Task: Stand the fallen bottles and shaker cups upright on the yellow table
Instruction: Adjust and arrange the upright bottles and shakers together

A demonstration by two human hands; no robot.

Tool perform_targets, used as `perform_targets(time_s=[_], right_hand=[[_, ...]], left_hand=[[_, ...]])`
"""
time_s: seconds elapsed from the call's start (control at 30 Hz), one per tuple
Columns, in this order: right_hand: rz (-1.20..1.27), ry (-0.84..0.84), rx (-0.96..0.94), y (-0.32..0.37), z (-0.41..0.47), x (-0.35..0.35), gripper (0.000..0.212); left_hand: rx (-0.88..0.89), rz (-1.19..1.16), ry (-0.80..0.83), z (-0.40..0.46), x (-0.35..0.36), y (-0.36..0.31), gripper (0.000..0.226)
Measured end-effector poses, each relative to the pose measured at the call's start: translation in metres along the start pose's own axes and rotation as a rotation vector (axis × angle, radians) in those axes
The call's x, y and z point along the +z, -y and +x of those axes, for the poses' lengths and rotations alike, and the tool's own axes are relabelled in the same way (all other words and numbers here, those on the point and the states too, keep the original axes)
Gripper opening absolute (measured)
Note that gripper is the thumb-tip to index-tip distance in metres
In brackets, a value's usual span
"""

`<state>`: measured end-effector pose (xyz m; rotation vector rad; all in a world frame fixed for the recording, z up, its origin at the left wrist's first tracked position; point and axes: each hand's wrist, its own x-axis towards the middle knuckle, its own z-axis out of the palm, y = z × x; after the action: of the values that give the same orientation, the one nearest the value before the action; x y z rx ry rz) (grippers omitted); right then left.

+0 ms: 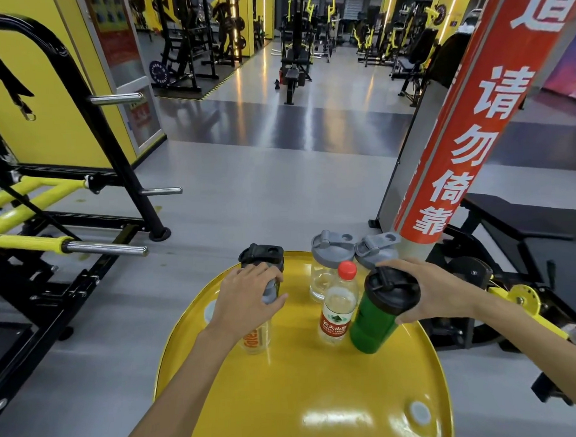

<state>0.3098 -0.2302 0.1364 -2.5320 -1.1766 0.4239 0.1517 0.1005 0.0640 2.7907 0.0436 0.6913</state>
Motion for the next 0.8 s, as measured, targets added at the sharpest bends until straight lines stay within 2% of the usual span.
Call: perform_targets(time_s=[0.23, 0.8], right_hand=[[0.037, -0.013, -0.029, -0.011, 0.007, -0.007, 0.095], [0.008, -0.030, -0.006, -0.026, 0.007, -0.012, 0.099]], left_hand=[[-0.011, -0.015, 0.005, 0.000, -0.003, -0.001, 0.028], [-0.014, -0.016, 0.008, 0.000, -0.003, -0.001, 0.028]])
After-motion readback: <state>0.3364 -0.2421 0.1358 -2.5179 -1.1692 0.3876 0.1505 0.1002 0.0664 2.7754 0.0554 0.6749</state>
